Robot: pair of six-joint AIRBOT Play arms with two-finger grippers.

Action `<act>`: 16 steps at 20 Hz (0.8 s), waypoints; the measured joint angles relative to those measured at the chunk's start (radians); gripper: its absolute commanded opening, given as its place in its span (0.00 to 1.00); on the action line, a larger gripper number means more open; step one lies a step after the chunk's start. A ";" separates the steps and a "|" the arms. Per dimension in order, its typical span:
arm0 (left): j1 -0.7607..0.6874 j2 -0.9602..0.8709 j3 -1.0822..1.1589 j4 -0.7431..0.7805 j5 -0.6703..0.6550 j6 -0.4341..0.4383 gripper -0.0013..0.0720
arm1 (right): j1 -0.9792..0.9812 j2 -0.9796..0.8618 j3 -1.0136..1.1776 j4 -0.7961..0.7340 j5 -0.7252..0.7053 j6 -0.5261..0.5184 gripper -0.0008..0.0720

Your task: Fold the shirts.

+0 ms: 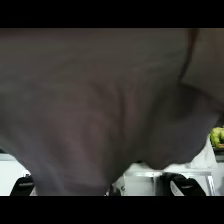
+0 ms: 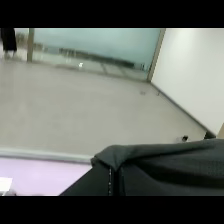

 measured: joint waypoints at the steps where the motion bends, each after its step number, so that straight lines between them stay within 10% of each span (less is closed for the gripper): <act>1: 0.000 -0.019 -0.037 0.023 -0.031 -0.005 0.07 | 0.000 -0.047 -0.006 -0.006 0.049 0.011 0.08; 7: 0.000 -0.246 -0.283 0.176 -0.112 -0.008 0.07 | 0.001 -0.433 -0.126 0.049 0.161 0.079 0.08; 16: 0.002 -0.792 -0.333 0.253 -0.059 -0.007 0.07 | -0.001 -0.930 -0.176 0.299 -0.169 0.161 0.09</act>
